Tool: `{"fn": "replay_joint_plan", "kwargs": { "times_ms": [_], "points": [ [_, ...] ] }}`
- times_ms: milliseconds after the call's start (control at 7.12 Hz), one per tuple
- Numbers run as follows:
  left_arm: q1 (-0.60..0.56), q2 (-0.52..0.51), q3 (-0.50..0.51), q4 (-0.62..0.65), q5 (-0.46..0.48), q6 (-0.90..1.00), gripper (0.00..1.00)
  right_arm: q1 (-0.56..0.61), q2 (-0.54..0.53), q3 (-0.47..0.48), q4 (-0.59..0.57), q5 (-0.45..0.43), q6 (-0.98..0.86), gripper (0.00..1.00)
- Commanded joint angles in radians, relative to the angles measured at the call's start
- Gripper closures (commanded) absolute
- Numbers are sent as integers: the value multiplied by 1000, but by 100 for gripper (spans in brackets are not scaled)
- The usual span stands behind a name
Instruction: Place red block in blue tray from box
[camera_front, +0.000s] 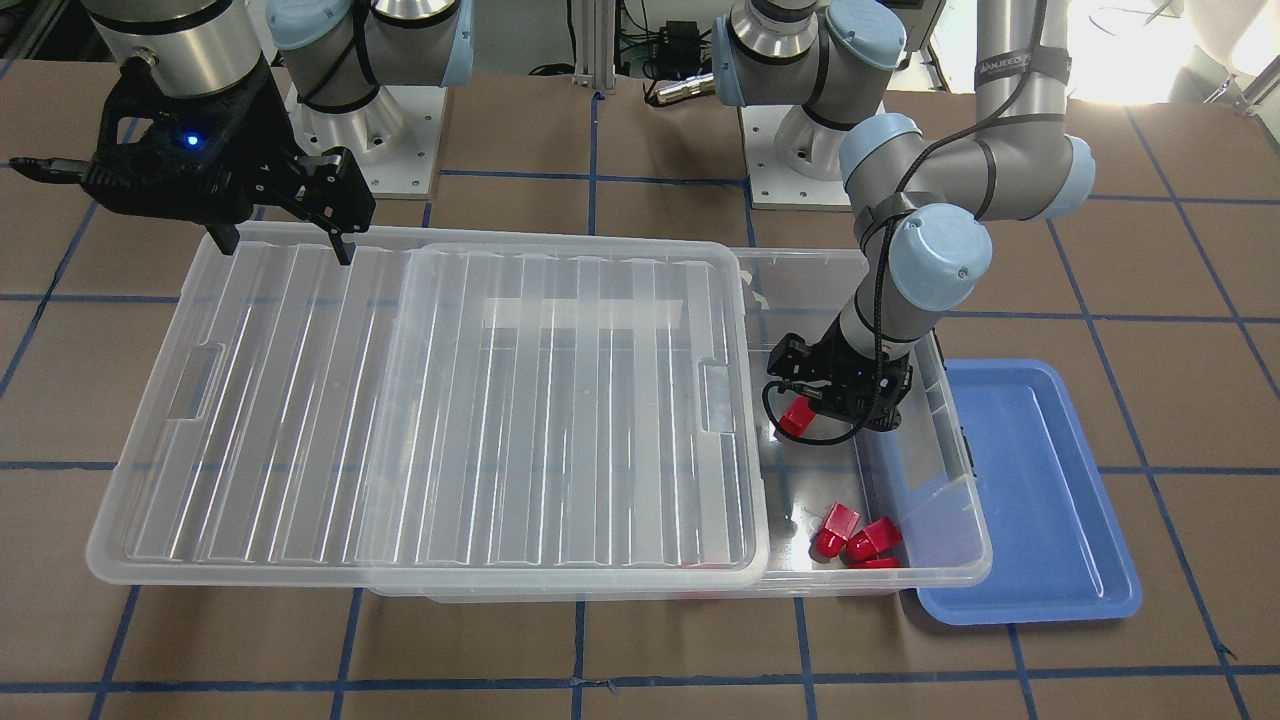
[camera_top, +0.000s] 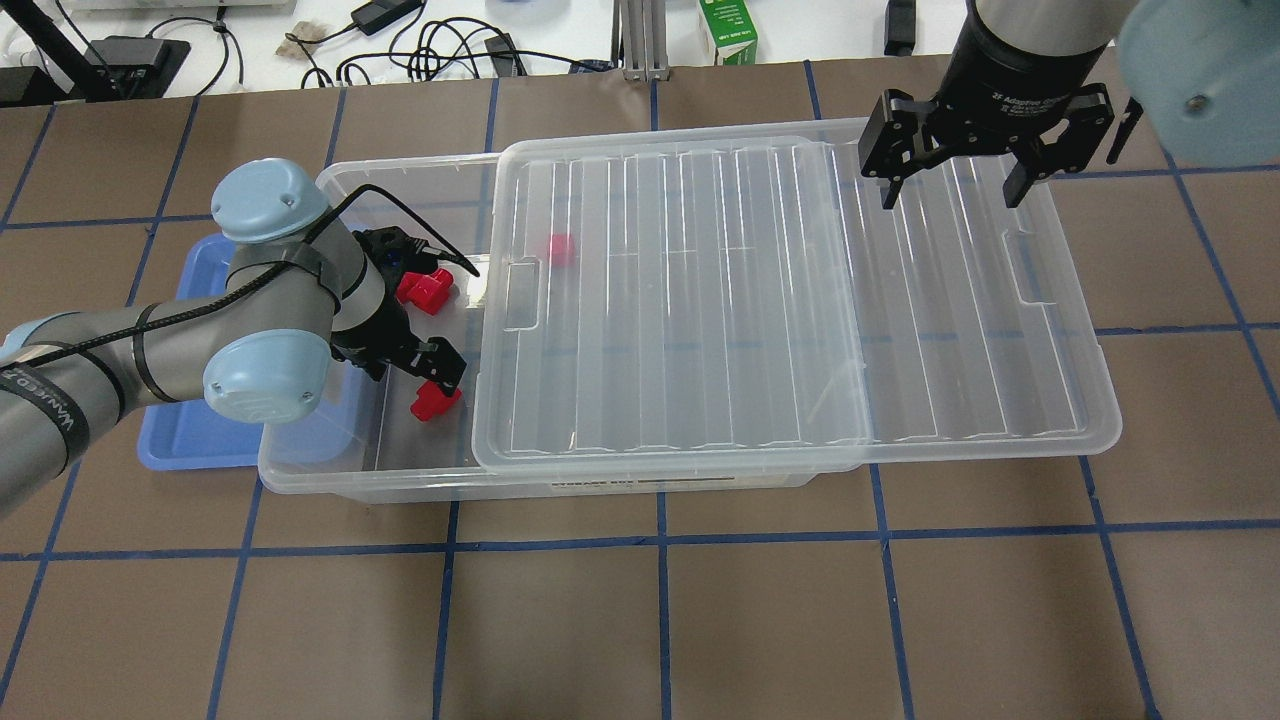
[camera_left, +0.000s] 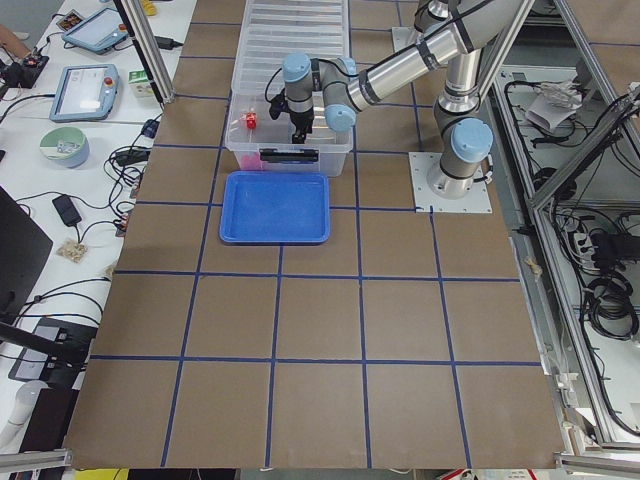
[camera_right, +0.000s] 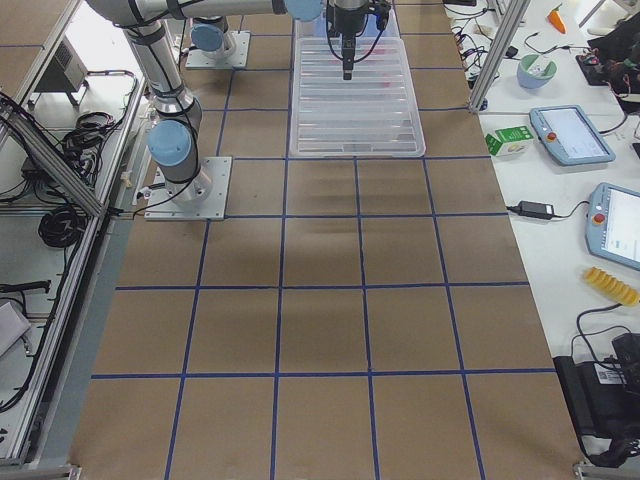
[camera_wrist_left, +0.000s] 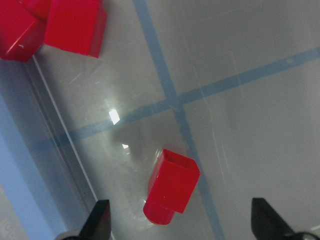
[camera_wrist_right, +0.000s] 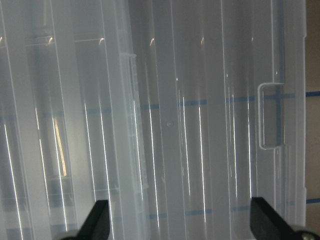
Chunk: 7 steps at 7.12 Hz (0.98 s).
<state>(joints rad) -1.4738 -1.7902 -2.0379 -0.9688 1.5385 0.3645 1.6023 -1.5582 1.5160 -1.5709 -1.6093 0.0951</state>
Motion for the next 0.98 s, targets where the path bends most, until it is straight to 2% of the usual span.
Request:
{"fn": "replay_joint_plan", "kwargs": {
  "times_ms": [0,140,421,702,842],
  "points": [
    [6,-9,-22,2,-15,-42,0,2,0,1,2,-3,0,0],
    [10,-11,-22,2,-55,-45,0,2,0,1,5,-1,0,0],
    [10,-46,-30,33,-55,-42,0,2,0,0,6,-6,0,0],
    [10,-63,-36,42,-54,-45,8,2,0,0,8,-5,0,0],
    [10,-69,-36,42,-54,-42,36,2,0,0,6,-6,0,0]
  ]
}}
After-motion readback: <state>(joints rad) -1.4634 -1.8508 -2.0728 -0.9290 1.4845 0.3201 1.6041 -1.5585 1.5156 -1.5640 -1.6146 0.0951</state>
